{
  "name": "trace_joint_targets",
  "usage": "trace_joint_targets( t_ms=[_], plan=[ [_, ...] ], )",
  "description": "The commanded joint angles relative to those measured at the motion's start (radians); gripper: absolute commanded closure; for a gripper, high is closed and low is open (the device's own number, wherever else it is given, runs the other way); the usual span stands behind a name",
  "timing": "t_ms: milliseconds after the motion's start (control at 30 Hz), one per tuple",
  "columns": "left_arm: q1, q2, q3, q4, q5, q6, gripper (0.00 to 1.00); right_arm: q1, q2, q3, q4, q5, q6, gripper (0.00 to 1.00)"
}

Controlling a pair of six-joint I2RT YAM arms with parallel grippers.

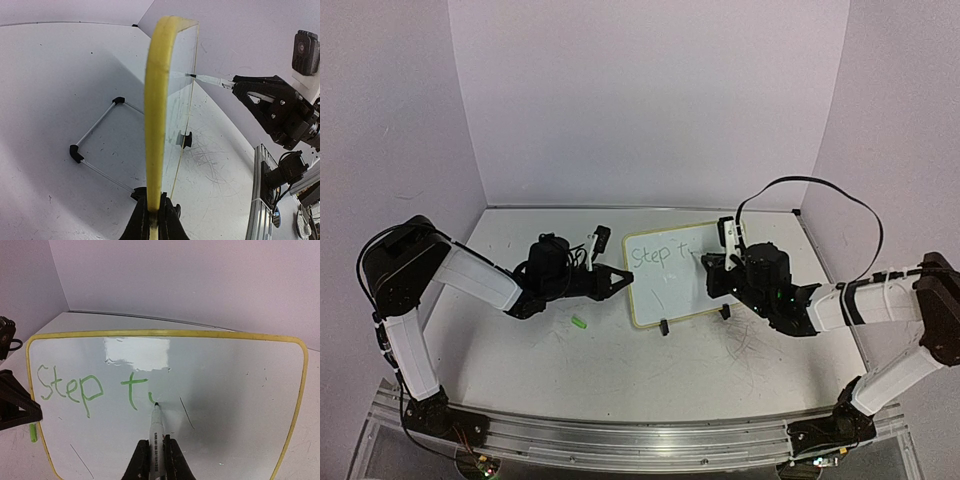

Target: Write a sentence on the whiteboard

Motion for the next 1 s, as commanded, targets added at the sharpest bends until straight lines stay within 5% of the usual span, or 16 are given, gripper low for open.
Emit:
trace_joint_targets(
  t_ms=[0,967],
  plan=[
    [0.003,-0.030,0.017,-0.014,-0.044,0.018,1.00,-0.003,-0.024,0.000,-0.010,0.063,0.010,1.00],
    [0.003,-0.027,0.023,-0.014,-0.037,0.015,1.00,-0.003,0.055,0.062,0.056,0.007,-0.001,1.00]
  ],
)
